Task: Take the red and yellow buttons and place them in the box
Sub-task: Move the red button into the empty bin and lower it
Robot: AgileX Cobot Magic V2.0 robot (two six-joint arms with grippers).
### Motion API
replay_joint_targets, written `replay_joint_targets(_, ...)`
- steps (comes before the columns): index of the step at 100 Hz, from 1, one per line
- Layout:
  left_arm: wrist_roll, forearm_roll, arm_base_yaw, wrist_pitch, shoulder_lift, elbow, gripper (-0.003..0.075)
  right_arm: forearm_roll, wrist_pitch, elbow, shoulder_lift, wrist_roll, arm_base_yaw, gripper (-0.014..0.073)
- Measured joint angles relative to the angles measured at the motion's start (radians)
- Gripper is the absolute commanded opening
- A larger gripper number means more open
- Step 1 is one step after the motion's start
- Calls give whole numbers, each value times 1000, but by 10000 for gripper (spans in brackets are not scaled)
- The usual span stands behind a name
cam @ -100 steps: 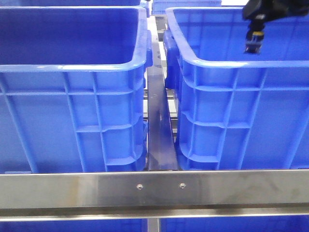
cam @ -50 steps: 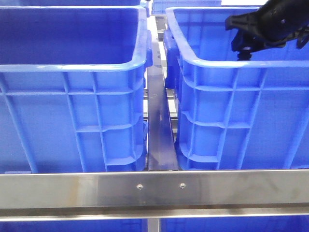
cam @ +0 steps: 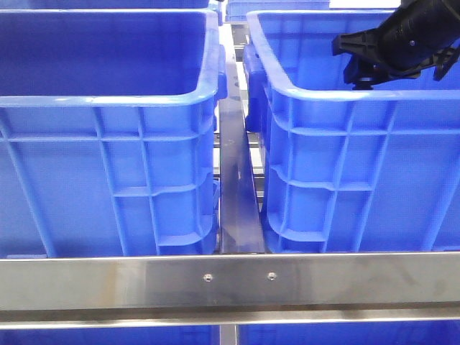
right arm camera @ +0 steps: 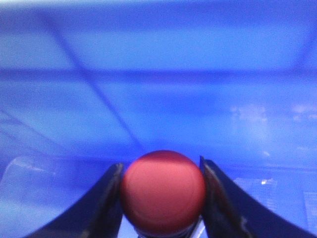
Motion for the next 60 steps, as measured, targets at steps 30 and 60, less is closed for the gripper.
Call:
replay_joint_targets(30, 0, 0, 0, 0, 0, 0, 536, 0, 6, 0, 2, 0, 0, 304)
replay_joint_targets(60, 0, 0, 0, 0, 0, 0, 536, 0, 6, 0, 1, 0, 0, 395)
